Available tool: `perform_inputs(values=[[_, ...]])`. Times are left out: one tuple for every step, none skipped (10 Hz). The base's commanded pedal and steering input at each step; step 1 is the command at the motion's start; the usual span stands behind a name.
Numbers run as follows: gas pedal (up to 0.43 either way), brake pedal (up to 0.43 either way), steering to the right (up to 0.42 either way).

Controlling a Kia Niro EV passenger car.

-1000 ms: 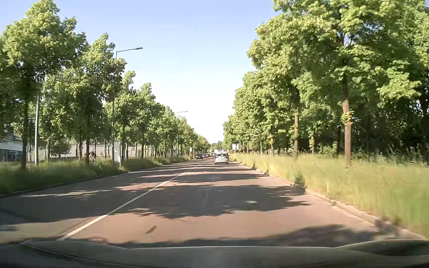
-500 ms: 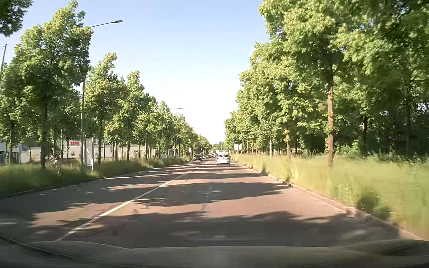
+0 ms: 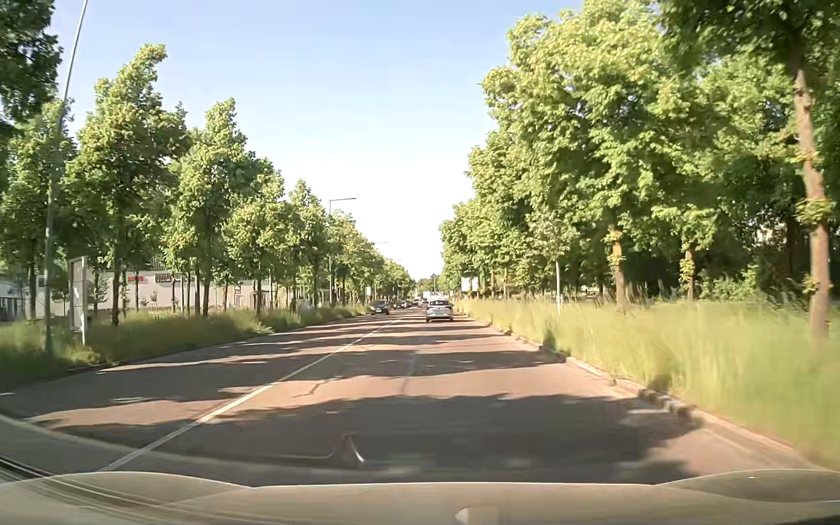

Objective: Follow the waypoints while adhering to traffic rules and regulations

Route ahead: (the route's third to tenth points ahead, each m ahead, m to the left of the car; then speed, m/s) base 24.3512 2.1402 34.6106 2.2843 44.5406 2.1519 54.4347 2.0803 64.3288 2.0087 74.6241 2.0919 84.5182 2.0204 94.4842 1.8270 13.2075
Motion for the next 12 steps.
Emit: perform_inputs(values=[[0.209, 0.0, -0.003], [0.197, 0.0, -0.003], [0.157, 0.0, -0.003], [0.157, 0.0, -0.003], [0.028, 0.0, -0.003], [0.0, 0.0, -0.004], [0.0, 0.0, -0.003], [0.0, 0.0, -0.003], [0.0, 0.0, -0.003], [0.0, 0.0, -0.004], [0.0, 0.0, -0.004], [0.0, 0.0, -0.006]])
